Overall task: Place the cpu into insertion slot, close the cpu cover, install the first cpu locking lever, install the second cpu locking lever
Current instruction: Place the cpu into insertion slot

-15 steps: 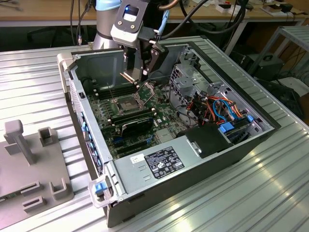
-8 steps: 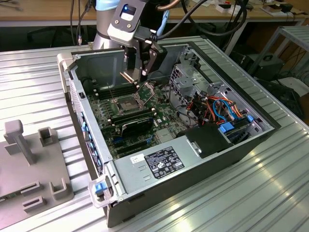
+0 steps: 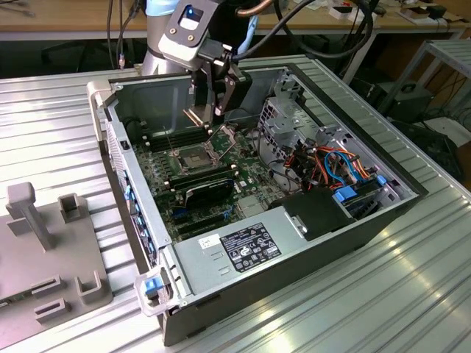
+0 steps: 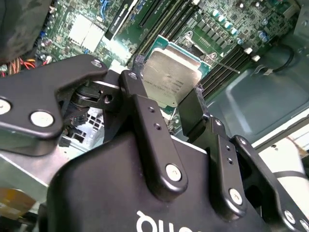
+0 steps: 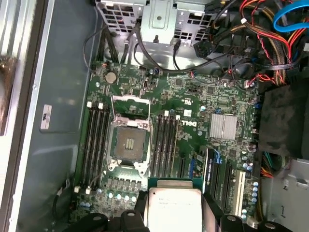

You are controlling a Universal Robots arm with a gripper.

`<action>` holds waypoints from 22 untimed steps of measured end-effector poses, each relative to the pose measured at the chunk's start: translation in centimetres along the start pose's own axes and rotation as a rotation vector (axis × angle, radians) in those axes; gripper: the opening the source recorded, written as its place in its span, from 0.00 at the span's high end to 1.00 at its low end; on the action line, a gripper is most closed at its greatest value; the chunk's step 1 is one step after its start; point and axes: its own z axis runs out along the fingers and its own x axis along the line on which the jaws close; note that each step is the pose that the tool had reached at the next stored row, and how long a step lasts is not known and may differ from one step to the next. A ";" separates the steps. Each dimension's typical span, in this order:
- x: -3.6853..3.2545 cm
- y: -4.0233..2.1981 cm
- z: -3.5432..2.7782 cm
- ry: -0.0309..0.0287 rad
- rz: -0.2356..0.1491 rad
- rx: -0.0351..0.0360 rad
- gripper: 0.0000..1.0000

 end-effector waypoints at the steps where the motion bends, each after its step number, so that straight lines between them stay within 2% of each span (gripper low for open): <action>1: 0.00 0.00 0.01 -0.0007 0.017 0.0005 0.46; 4: 0.01 0.00 0.02 -0.0027 0.058 0.0017 0.46; 6: 0.01 0.00 0.03 -0.0033 0.071 0.0020 0.46; 22: 0.01 -0.01 0.03 -0.0037 0.081 0.0023 0.46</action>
